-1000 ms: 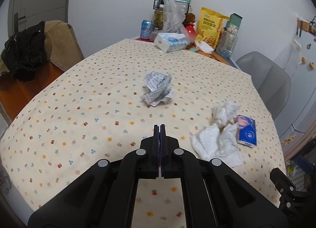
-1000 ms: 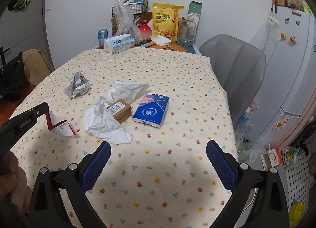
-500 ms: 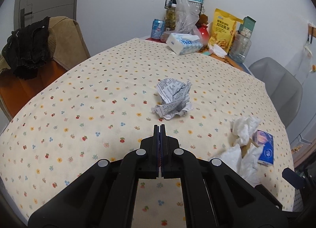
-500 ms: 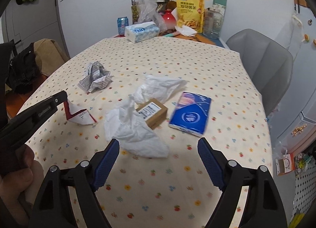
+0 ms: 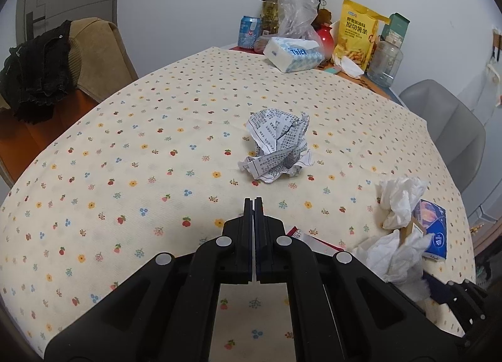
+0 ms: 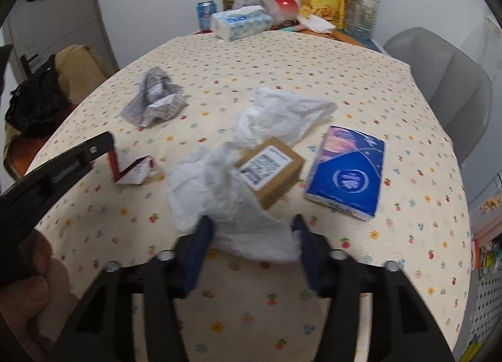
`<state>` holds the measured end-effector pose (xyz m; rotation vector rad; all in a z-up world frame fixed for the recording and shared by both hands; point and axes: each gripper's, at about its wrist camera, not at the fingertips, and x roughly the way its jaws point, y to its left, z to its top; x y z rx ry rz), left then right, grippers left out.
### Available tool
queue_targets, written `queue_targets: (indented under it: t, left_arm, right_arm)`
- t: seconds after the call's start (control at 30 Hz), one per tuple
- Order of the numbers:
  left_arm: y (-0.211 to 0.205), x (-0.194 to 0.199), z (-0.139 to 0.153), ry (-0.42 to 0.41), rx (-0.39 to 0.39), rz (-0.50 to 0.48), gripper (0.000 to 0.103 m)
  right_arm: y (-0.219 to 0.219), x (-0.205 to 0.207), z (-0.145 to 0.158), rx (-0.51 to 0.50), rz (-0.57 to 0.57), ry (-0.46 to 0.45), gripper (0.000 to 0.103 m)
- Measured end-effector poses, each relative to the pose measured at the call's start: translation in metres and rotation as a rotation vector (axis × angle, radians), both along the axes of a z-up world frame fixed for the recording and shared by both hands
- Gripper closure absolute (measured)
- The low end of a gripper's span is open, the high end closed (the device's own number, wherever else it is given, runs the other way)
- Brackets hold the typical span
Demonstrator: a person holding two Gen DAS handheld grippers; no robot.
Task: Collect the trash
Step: 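Grasp the crumpled white tissue with the right gripper, then carry the white tissue with the right gripper over to the trash bin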
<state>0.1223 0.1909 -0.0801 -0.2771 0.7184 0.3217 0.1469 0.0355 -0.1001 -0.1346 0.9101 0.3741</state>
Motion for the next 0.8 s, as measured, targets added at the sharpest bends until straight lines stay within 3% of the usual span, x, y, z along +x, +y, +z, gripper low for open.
queue_targets:
  t: [0.03, 0.07, 0.17, 0.8]
  left_arm:
    - [-0.001, -0.001, 0.001, 0.0, 0.003, -0.002, 0.101]
    - [-0.003, -0.003, 0.001, -0.001, 0.001, -0.004, 0.101]
    - [-0.006, -0.009, 0.005, -0.007, 0.002, -0.01, 0.101]
    - [-0.049, -0.053, 0.066, -0.128, 0.031, -0.072, 0.101]
  right_arm:
    - [0.002, -0.001, 0.001, -0.002, 0.013, 0.002, 0.081]
    - [0.005, -0.004, 0.003, -0.004, 0.022, 0.003, 0.086]
    - [0.003, -0.01, 0.009, 0.014, 0.032, 0.001, 0.091]
    - [-0.053, -0.066, 0.088, 0.105, -0.024, -0.152, 0.092]
